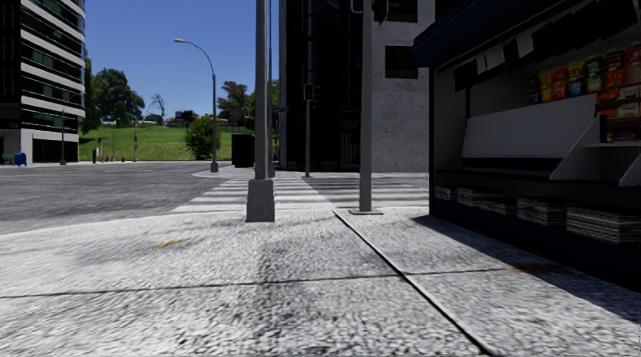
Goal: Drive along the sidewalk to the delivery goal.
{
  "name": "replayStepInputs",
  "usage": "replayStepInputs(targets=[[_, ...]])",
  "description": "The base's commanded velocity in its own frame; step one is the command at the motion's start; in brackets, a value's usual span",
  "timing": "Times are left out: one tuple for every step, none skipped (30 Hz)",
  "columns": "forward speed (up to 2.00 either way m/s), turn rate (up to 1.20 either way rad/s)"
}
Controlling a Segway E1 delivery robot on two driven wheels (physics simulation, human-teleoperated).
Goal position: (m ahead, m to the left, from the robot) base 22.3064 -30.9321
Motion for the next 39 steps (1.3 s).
replayStepInputs(targets=[[2.00,0.00],[2.00,0.00],[2.00,0.00],[2.00,0.00],[2.00,0.00],[2.00,0.00],[2.00,-0.11],[2.00,-0.11],[2.00,-0.21],[2.00,-0.28],[2.00,-0.31],[2.00,-0.31],[2.00,-0.33],[2.00,-0.23],[2.00,-0.02],[2.00,-0.02],[2.00,0.00],[2.00,0.00],[2.00,0.00],[2.00,0.00],[2.00,0.00],[2.00,0.00],[2.00,0.00],[2.00,0.00],[1.99,0.00],[1.91,0.00],[1.82,0.00],[1.82,0.00],[1.78,0.00],[1.74,0.05],[1.73,0.11],[1.73,0.14],[1.73,0.14],[1.72,0.15],[1.72,0.15],[1.71,0.15],[1.71,0.15],[1.70,0.15],[1.70,0.15]])
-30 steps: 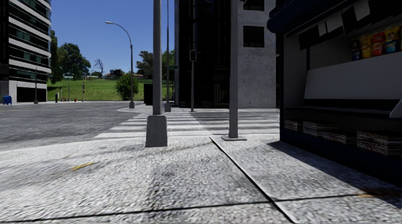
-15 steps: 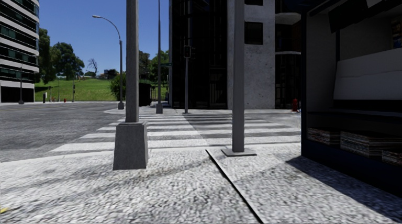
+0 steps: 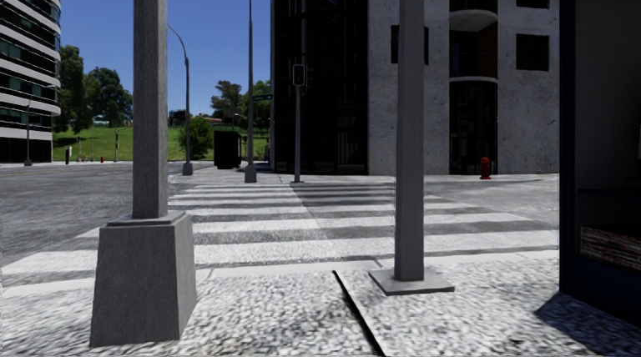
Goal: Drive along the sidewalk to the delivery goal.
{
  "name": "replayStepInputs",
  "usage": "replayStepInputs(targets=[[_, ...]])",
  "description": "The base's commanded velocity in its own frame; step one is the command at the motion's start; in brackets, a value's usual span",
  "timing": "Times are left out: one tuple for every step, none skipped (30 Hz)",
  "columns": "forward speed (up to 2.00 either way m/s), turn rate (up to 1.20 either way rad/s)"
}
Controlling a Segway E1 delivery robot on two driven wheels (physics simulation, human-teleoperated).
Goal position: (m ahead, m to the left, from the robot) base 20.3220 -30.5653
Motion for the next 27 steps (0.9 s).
replayStepInputs(targets=[[1.70,0.15],[1.70,0.15],[1.70,0.15],[1.70,0.15],[1.70,0.15],[1.70,0.15],[1.70,0.18],[1.69,0.26],[1.69,0.31],[1.69,0.34],[1.69,0.34],[1.69,0.35],[1.69,0.35],[1.69,0.35],[1.69,0.35],[1.69,0.35],[1.69,0.35],[1.69,0.35],[1.69,0.35],[1.69,0.35],[1.69,0.35],[1.69,0.35],[1.69,0.35],[1.71,0.00],[1.74,0.00],[1.74,0.00],[1.75,0.00]])
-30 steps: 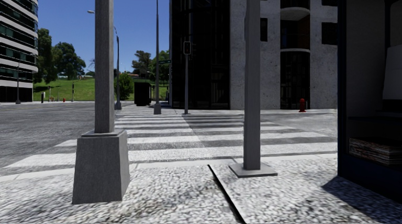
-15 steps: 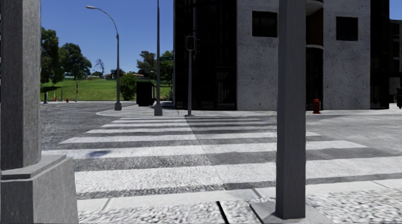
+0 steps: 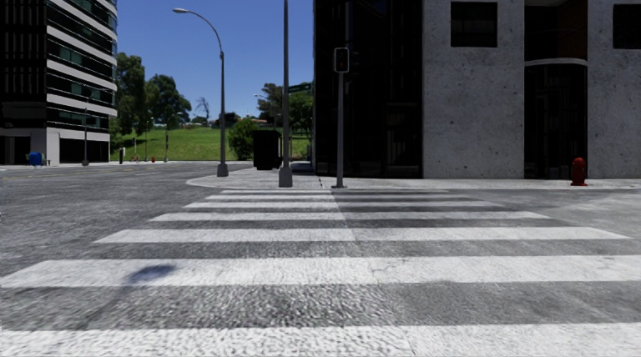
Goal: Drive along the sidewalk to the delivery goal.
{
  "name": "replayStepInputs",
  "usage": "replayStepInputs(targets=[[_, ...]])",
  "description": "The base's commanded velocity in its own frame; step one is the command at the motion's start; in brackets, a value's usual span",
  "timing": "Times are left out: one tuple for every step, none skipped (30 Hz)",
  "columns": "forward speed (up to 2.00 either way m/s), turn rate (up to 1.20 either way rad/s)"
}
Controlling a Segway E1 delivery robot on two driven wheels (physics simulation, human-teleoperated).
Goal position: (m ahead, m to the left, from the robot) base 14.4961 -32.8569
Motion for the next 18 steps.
replayStepInputs(targets=[[1.75,0.00],[1.75,0.00],[1.75,0.00],[1.75,0.00],[1.75,0.00],[1.75,0.00],[1.75,0.00],[1.75,-0.09],[1.75,-0.30],[1.75,-0.30],[1.75,-0.37],[1.77,-0.38],[1.84,-0.39],[2.00,-0.39],[2.00,-0.39],[2.00,-0.39],[2.00,-0.39],[2.00,-0.39]])
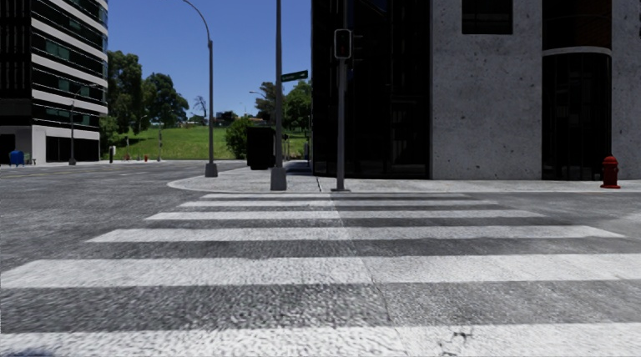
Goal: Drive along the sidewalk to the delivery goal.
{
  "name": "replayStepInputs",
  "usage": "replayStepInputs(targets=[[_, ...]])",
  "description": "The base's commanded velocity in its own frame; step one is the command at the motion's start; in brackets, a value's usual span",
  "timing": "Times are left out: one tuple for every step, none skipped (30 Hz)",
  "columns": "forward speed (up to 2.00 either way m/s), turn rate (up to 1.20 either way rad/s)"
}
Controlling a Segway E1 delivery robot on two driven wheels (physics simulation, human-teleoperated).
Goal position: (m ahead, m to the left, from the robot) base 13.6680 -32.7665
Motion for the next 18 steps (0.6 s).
replayStepInputs(targets=[[2.00,-0.39],[2.00,-0.39],[2.00,-0.39],[2.00,-0.39],[2.00,-0.39],[2.00,-0.39],[2.00,-0.39],[2.00,-0.39],[2.00,-0.39],[2.00,-0.39],[2.00,-0.39],[2.00,-0.39],[2.00,-0.39],[2.00,-0.39],[2.00,-0.39],[2.00,-0.38],[2.00,-0.38],[2.00,-0.27]])
